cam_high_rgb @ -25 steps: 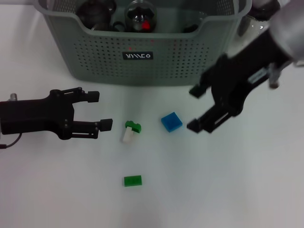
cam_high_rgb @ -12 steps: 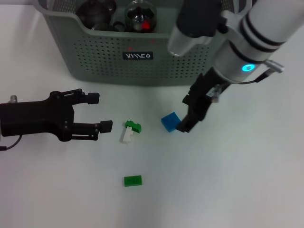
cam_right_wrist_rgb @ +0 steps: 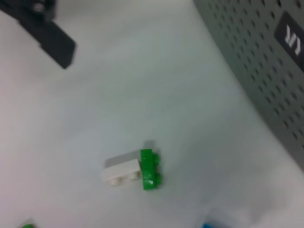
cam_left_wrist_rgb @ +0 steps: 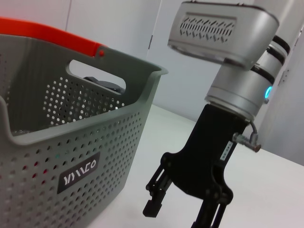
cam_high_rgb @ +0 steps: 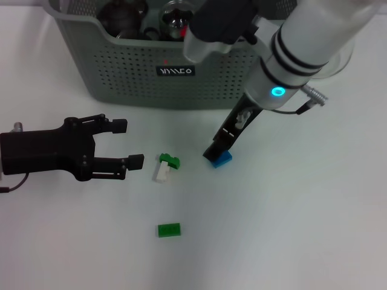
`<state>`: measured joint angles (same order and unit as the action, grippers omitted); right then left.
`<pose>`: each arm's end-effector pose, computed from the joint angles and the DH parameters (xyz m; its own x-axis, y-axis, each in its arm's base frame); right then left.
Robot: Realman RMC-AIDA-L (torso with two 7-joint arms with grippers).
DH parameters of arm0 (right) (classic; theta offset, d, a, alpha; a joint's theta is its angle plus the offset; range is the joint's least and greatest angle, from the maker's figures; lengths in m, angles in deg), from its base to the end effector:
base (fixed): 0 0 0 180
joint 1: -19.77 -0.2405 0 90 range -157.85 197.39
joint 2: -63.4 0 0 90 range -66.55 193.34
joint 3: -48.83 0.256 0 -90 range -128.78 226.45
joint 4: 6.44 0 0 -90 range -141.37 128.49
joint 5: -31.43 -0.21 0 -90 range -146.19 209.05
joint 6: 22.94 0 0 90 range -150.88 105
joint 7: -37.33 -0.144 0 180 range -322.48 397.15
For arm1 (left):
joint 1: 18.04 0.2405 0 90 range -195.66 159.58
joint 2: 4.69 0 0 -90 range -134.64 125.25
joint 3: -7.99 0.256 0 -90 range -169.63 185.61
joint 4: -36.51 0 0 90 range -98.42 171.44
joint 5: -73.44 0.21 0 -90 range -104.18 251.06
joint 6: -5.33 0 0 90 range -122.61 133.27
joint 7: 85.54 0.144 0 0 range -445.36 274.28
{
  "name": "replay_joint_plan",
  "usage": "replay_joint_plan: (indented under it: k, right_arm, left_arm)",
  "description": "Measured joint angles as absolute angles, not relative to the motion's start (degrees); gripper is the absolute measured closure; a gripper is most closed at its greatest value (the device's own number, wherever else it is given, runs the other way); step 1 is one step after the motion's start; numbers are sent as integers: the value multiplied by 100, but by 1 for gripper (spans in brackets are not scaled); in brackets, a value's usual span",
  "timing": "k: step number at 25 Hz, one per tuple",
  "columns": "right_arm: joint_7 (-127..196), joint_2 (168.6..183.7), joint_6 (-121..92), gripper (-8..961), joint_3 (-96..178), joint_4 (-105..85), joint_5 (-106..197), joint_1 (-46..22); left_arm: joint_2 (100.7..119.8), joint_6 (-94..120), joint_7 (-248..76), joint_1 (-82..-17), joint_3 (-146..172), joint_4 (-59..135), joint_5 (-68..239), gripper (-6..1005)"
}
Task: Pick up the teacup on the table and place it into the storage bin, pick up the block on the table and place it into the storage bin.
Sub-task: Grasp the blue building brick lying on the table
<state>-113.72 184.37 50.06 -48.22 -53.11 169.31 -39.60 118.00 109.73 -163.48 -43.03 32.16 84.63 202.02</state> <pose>0.1052 0.3761 -0.1090 0.7938 -0.4875 0.3637 -0.4016 -0.8692 -0.2886 -0.2891 0.2769 0.0219 0.7848 0.3794 0.4900 0.4831 -0.8698 -0.1002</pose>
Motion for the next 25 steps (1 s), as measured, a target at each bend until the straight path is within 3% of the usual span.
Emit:
replay_joint_plan:
  k: [25]
  right_arm:
    - [-12409, 18486, 4103, 139, -5954, -4952, 16625, -4008]
  left_arm:
    - [11791, 10928, -16323, -4322, 3216, 8459, 20202, 118]
